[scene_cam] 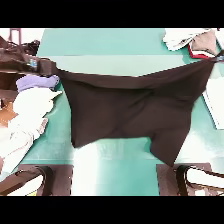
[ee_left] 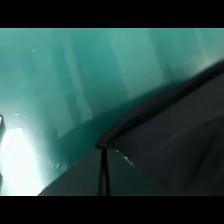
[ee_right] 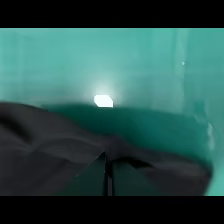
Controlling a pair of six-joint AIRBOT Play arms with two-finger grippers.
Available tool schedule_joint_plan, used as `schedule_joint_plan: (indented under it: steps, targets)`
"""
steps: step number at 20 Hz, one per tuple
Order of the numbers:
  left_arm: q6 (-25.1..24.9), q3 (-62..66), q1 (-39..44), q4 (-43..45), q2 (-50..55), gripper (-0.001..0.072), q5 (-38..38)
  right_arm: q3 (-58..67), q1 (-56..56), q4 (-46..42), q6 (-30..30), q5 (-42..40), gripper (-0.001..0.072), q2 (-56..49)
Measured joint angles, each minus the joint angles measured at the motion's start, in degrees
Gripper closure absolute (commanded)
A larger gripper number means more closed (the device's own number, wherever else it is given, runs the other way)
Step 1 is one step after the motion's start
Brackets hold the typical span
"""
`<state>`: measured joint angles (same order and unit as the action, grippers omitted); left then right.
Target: Fold the shirts.
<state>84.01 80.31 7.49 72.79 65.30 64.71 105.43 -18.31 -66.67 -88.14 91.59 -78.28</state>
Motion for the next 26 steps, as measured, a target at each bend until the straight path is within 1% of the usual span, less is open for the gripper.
schedule_joint_plan:
  steps: [4,8,10,12,14,16,21,24,25,26]
  targets:
    - [-0.1,-1.5,0.0,1.5,6.2,0.0687,-11.2,-0.8,5.9,-4.6,0.1,-10.6,0.0694,-7.4]
    - [-0.3,-1.9,0.0,3.6,11.0,0.0687,-23.0,-1.0,7.8,-6.1,0.5,-20.9,0.0694,-12.6]
    - [-0.3,-2.0,0.0,5.3,12.9,0.0687,-26.4,-1.1,8.1,-6.6,1.6,-24.0,0.0694,-14.5]
    - [-0.3,-2.0,0.0,6.7,14.5,0.0687,-28.0,-1.1,8.3,-6.6,3.0,-25.2,0.0694,-15.8]
    - [-0.3,-2.0,0.0,8.1,15.6,0.0687,-27.6,-1.2,8.4,-6.9,4.4,-23.7,0.0694,-17.2]
    - [-0.4,-2.0,0.0,9.3,16.1,0.0687,-24.9,-1.2,8.5,-7.2,5.4,-20.7,0.0694,-18.3]
    - [-0.4,-3.0,0.0,12.5,16.6,0.0687,-11.3,-4.0,8.3,-10.4,6.2,-12.6,0.0692,-19.5]
    - [-0.4,-5.3,0.0,13.3,16.7,0.0681,-5.9,-7.7,8.0,-11.4,6.2,-10.5,0.0686,-19.7]
    - [-0.4,-5.9,0.0,13.5,16.7,0.0466,-5.0,-8.8,7.9,-11.5,6.2,-10.3,0.0597,-19.7]
    - [-0.4,-6.4,0.0,13.8,16.7,0.0212,-4.0,-9.7,7.9,-11.6,6.2,-10.1,0.0295,-19.8]
